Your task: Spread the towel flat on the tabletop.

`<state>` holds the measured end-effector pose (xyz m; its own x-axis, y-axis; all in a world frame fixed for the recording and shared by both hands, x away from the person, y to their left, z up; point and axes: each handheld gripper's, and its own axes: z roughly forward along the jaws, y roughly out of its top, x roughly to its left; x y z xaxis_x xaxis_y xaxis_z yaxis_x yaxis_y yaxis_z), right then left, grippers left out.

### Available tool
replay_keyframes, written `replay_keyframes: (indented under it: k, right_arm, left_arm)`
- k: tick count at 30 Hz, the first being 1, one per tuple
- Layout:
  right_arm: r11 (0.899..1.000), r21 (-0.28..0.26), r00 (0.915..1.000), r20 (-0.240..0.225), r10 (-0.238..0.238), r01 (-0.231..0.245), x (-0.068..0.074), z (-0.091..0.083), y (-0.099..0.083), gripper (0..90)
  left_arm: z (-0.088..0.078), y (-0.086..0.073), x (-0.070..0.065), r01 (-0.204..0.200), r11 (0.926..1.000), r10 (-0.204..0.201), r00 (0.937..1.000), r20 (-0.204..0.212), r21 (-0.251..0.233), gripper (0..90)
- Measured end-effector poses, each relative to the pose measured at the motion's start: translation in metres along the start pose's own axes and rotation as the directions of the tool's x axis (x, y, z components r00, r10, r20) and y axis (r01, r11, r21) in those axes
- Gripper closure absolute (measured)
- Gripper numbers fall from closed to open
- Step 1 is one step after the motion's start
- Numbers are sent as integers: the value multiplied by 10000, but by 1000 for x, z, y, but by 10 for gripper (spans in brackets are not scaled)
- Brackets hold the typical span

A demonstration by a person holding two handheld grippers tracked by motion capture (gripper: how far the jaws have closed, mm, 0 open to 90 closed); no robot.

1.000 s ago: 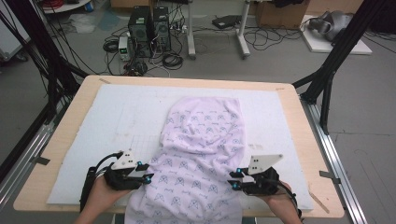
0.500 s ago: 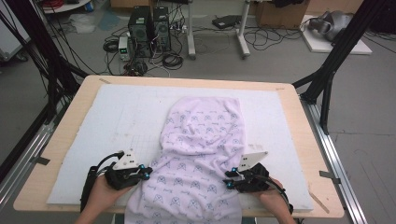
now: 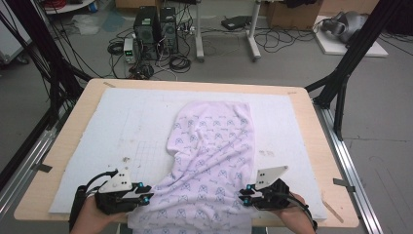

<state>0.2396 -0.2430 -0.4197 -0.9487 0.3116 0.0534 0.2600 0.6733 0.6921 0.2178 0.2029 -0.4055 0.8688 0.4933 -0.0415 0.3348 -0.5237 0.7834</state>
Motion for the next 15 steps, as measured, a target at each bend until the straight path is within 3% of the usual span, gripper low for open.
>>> replay_keyframes:
  k: [4,8,11,15]
  right_arm:
    - [9991,-329,9987,420,291,-277,-16,-1,3,712]
    - [9984,-241,9970,569,522,-509,-30,10,4,686]
    - [9976,-151,9957,638,679,-671,-37,17,3,672]
    - [9975,-168,9953,670,701,-691,-39,18,2,655]
  left_arm:
    - [13,7,19,221,9993,-231,9991,-345,-287,687]
    - [39,11,36,338,9994,-339,9985,-431,-40,791]
    - [54,15,40,362,9993,-361,9993,-45,107,814]
    - [65,21,34,315,9994,-323,9980,536,150,717]
